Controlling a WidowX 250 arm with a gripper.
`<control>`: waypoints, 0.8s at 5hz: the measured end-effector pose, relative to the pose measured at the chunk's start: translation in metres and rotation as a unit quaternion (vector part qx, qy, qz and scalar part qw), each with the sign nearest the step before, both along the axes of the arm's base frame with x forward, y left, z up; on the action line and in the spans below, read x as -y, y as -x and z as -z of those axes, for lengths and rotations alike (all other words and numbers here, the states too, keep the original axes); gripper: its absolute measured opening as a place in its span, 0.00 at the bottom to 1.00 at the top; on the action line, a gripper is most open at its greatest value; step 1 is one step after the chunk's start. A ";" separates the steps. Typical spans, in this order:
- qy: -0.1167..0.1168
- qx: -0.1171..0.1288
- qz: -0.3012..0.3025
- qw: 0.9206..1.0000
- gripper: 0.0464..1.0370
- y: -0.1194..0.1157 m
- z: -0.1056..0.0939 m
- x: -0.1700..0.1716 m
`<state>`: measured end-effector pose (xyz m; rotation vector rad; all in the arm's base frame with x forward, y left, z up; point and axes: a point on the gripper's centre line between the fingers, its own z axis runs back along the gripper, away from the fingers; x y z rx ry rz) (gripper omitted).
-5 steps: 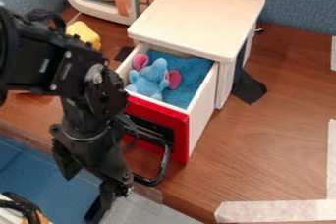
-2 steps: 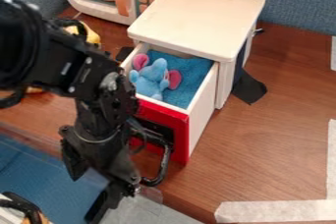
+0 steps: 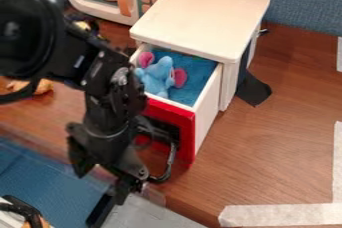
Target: Close the drawer
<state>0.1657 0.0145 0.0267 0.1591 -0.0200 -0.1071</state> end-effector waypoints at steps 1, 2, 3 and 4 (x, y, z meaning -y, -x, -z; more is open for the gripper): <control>0.001 0.002 -0.006 1.000 0.96 -0.007 -0.001 0.001; -0.003 0.001 -0.012 1.000 0.96 -0.012 0.002 0.000; -0.009 -0.002 -0.014 1.000 0.96 -0.021 0.006 -0.001; -0.014 -0.001 -0.013 1.000 0.96 -0.028 0.007 -0.003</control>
